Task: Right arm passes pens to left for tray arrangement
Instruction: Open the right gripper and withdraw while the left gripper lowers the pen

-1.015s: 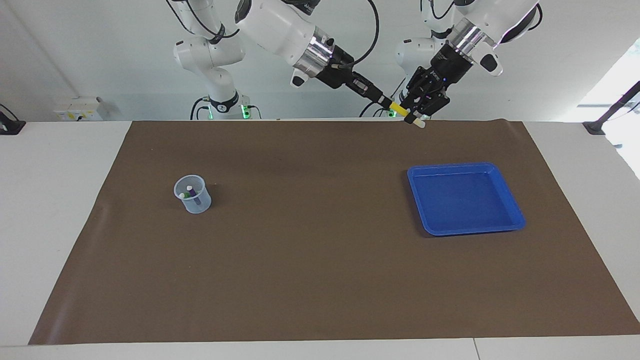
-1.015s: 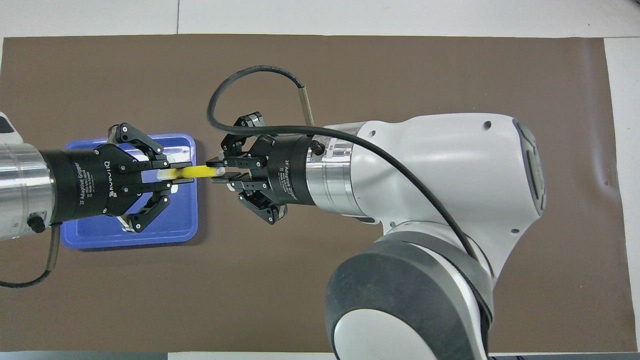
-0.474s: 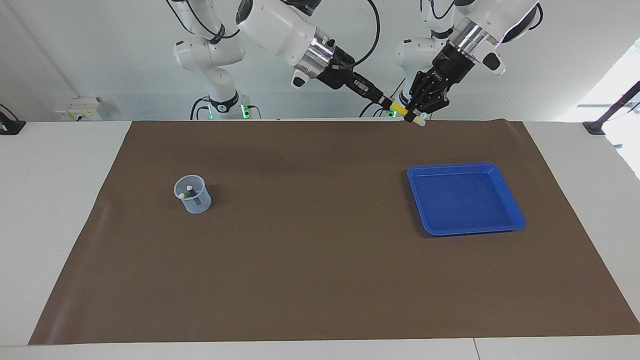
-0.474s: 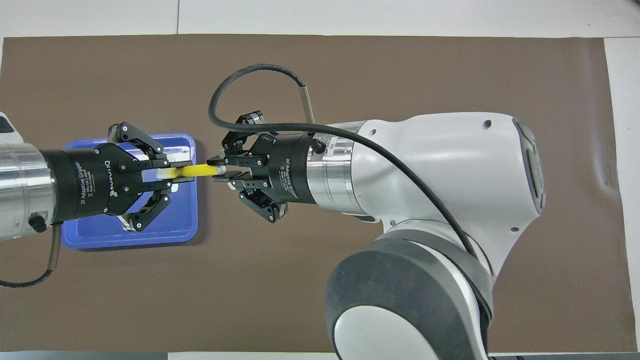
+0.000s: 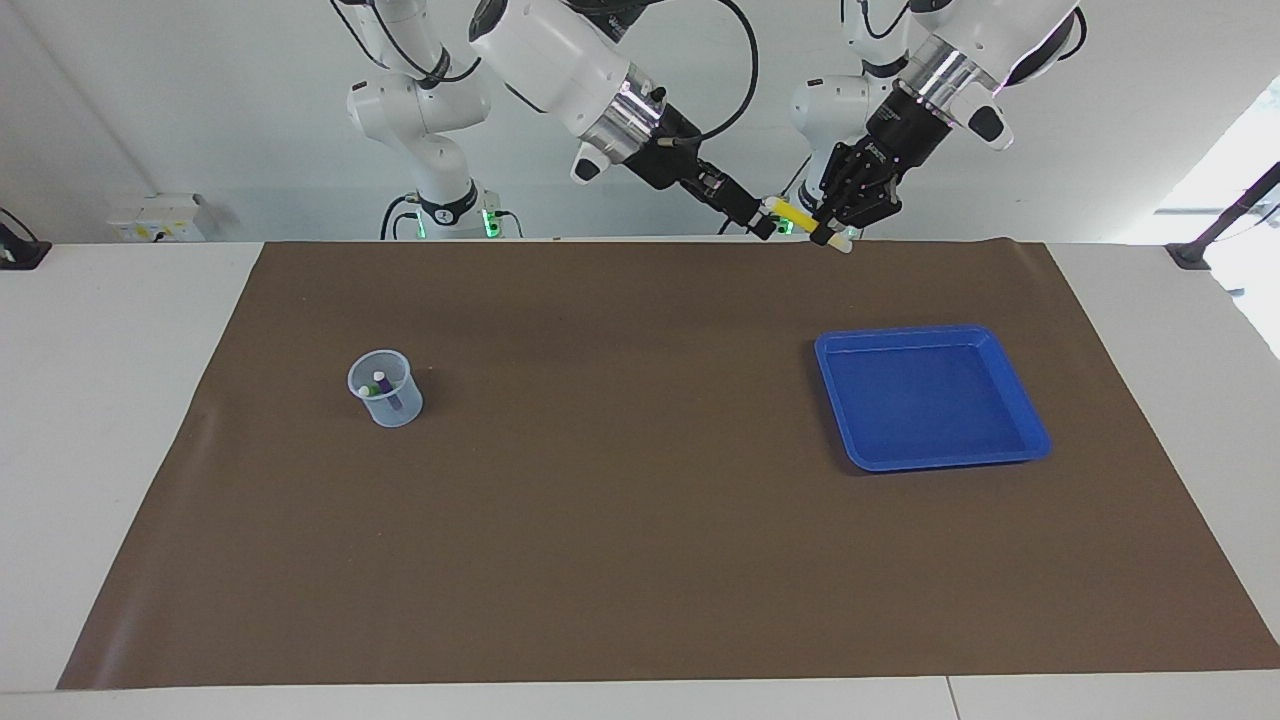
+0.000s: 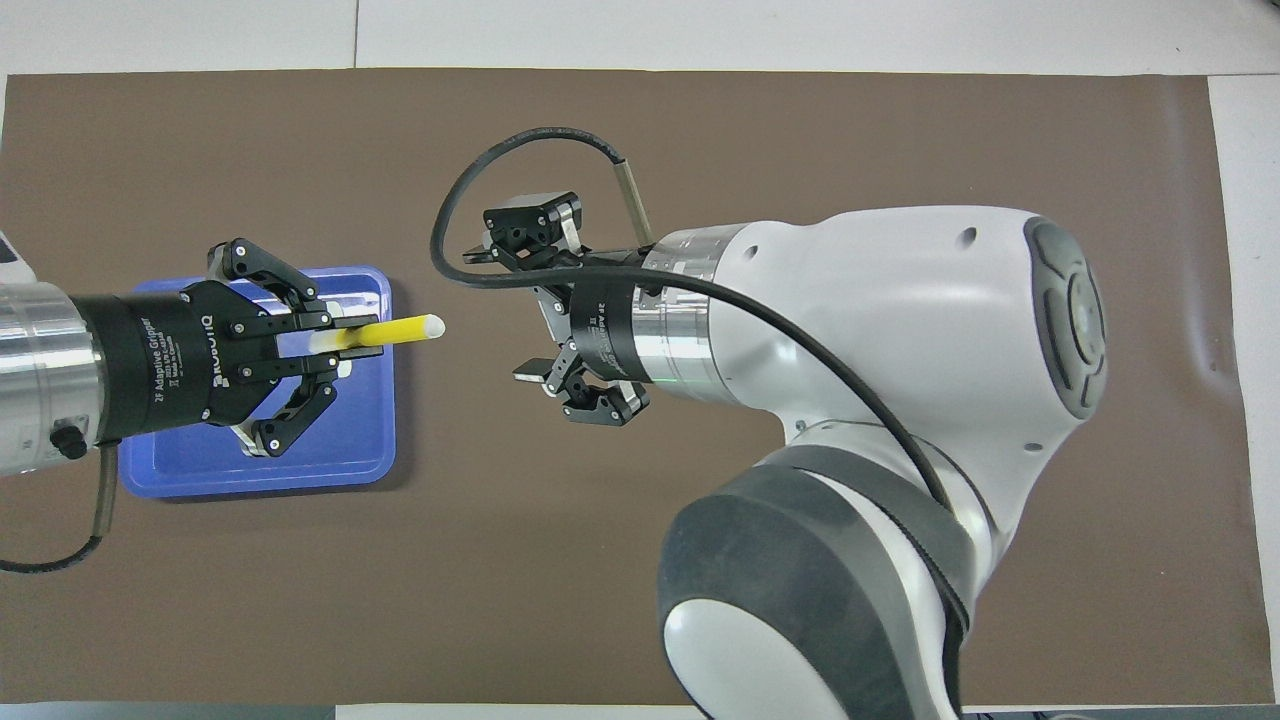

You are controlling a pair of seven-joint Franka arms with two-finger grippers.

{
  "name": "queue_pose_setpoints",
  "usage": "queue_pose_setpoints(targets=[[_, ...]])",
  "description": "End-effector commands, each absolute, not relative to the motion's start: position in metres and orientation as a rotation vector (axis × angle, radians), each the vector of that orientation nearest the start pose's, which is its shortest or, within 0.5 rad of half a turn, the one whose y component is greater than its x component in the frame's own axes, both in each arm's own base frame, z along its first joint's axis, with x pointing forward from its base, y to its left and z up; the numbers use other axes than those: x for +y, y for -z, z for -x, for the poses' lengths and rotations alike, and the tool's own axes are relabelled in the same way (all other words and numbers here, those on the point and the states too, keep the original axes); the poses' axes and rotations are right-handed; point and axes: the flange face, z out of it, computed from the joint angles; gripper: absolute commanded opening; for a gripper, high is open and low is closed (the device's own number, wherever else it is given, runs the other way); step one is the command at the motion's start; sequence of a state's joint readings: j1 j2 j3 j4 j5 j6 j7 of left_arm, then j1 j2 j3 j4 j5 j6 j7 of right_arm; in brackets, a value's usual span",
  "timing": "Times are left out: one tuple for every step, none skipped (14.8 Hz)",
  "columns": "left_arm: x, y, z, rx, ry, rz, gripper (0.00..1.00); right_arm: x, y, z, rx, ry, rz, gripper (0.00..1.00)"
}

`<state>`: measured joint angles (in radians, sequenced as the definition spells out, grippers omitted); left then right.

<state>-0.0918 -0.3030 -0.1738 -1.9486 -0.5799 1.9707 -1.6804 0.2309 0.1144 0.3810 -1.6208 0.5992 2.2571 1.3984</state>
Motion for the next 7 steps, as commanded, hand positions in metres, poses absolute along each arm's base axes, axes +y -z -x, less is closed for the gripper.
queue_pose_setpoints(targets=[[-0.148, -0.632, -0.468, 1.762, 0.249, -1.882, 0.00, 0.331, -0.615, -0.540, 1.196, -0.196, 2.180, 1.00], [-0.137, -0.625, -0.472, 1.735, 0.233, -1.917, 0.00, 0.318, -0.612, -0.544, 1.163, -0.197, 2.228, 1.00], [-0.127, -0.614, -0.474, 1.698, 0.218, -1.965, 0.00, 0.303, -0.610, -0.547, 1.113, -0.194, 2.283, 1.00], [-0.120, -0.604, -0.477, 1.633, 0.207, -2.033, 0.00, 0.290, -0.607, -0.549, 1.073, -0.176, 2.351, 1.00], [-0.108, -0.586, -0.483, 1.539, 0.187, -2.120, 0.00, 0.273, -0.605, -0.550, 1.036, -0.125, 2.446, 1.00], [-0.099, -0.567, -0.487, 1.421, 0.169, -2.215, 0.00, 0.262, -0.602, -0.550, 0.987, -0.083, 2.538, 1.00], [-0.087, -0.551, -0.489, 1.311, 0.151, -2.294, 0.00, 0.254, -0.598, -0.550, 0.944, -0.058, 2.602, 1.00]])
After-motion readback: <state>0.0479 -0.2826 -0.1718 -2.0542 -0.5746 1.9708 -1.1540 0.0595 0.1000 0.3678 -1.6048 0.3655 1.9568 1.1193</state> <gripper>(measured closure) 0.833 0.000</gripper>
